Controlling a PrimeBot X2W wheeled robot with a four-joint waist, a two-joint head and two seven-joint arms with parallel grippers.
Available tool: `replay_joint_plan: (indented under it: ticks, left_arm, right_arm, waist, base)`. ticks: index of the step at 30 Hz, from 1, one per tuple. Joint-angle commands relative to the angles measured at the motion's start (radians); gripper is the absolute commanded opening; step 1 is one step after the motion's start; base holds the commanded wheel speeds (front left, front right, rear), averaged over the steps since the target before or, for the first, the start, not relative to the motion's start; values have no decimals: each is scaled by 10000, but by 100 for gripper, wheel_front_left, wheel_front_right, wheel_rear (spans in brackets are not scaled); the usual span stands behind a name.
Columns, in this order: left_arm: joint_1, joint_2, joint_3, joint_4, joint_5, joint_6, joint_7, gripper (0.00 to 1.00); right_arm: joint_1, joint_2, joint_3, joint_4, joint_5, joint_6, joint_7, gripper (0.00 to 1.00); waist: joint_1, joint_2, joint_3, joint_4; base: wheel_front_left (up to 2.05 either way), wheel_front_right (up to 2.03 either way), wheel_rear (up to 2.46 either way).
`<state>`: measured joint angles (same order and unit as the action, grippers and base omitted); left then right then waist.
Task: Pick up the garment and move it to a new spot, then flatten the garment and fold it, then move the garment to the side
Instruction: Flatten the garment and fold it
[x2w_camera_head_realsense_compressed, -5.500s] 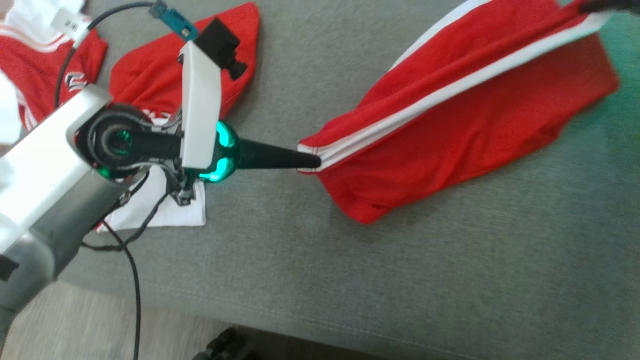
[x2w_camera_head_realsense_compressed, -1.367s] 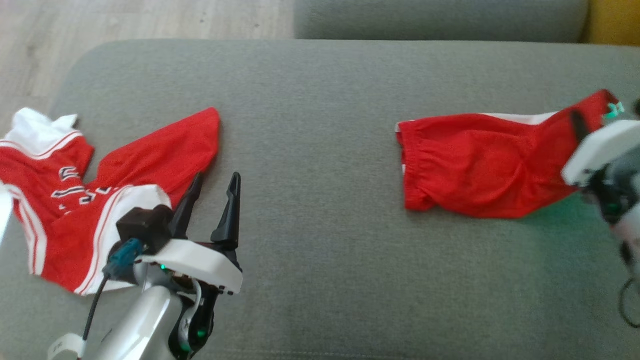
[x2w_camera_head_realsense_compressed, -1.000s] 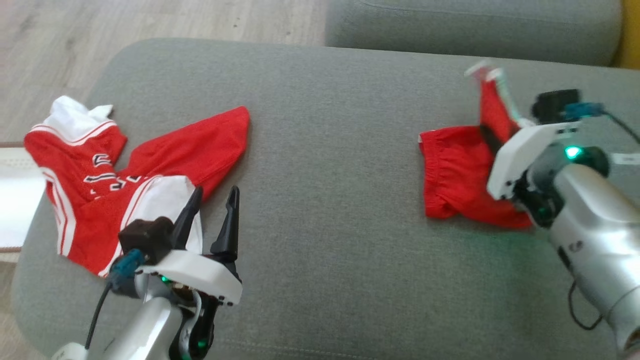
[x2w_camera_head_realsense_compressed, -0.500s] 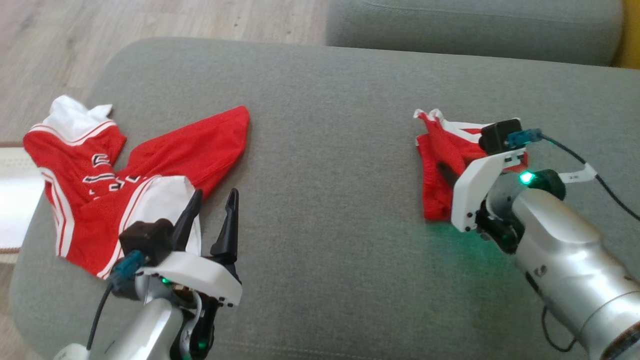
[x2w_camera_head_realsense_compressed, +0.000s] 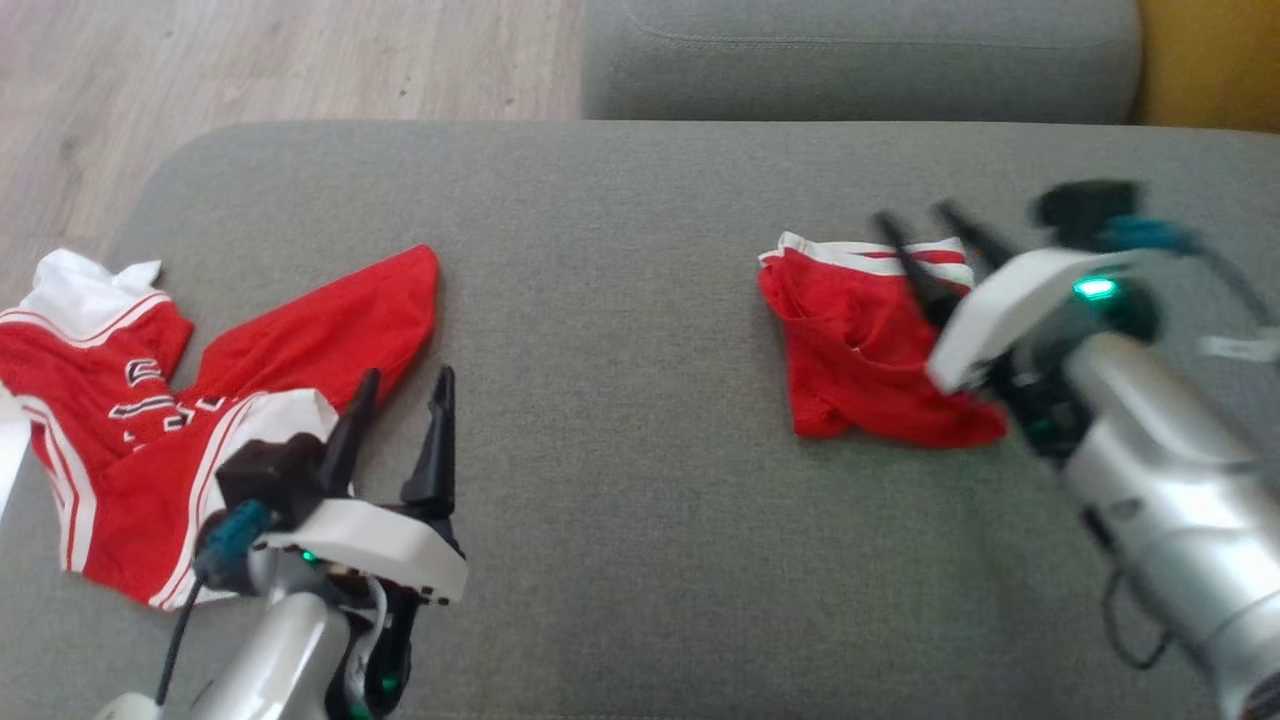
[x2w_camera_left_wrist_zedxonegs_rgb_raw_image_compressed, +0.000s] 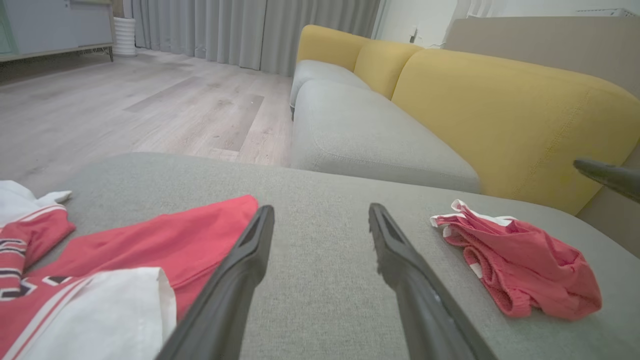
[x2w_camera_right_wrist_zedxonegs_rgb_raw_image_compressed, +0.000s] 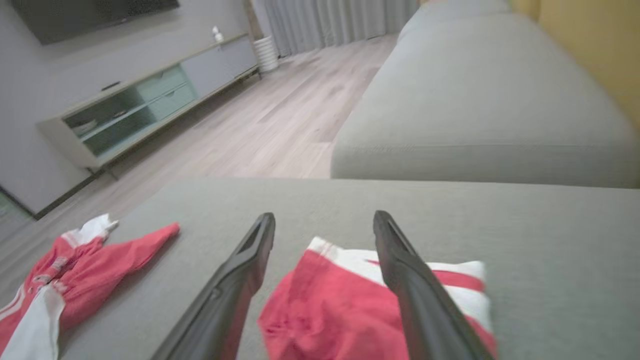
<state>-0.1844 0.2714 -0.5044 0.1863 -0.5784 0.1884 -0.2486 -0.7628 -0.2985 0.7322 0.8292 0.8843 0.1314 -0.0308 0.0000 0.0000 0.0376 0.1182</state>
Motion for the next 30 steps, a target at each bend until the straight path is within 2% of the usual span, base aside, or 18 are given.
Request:
replay_joint_plan:
  ticks: [1, 7, 13, 14, 15, 16, 17, 24, 27, 30]
  left_arm:
    - [-241, 169, 524, -406, 146, 23, -125, 100]
    - [-11, -26, 866, -664, 616, -138, -129, 100]
    - [122, -279, 1060, -609, 840, -381, -130, 100]
    - [115, -321, 1083, -583, 878, -434, -130, 100]
    - [101, -360, 1109, -563, 915, -482, -130, 100]
    - [85, -394, 1138, -545, 950, -525, -130, 100]
    - [68, -421, 1162, -521, 979, -565, -130, 100]
    - [-150, -635, 1271, -207, 1158, -884, -131, 100]
    - [-83, -761, 1387, -64, 1056, -971, -131, 100]
    - [13, -787, 1460, 53, 1077, -1033, -131, 100]
  right_arm:
    - [159, -290, -297, -254, 75, -7, -239, 100]
    - [645, -942, -1556, 347, 3, -7, -618, 100]
    - [840, -772, -2136, 840, 56, -7, -460, 98]
    - [840, -655, -2218, 843, 200, -7, -276, 70]
    - [789, -590, -2276, 830, 299, -7, -112, 47]
    - [702, -534, -2346, 806, 420, -7, 46, 13]
    - [616, -456, -2433, 771, 628, -7, 290, 0]
    - [-336, -12, -3267, 1879, 2434, -7, 3451, 0]
    - [-388, 238, -3188, 2392, 2676, -7, 4705, 0]
    - [-88, 641, -3058, 2294, 2949, -7, 5596, 0]
  waist:
    - [0, 0, -20, -56]
    - [0, 0, -20, -41]
    - [0, 0, 38, 81]
    - [0, 0, 68, 117]
    - [0, 0, 106, 153]
    - [0, 0, 145, 192]
    - [0, 0, 195, 233]
    - [0, 0, 561, 749]
    - [0, 0, 514, 907]
    - [0, 0, 447, 979]
  base:
    - [0, 0, 0]
    - [0, 0, 0]
    - [0, 0, 0]
    - [0, 0, 0]
    - [0, 0, 0]
    - [0, 0, 0]
    - [0, 0, 0]
    - [0, 0, 0]
    - [0, 0, 0]
    - [0, 0, 0]
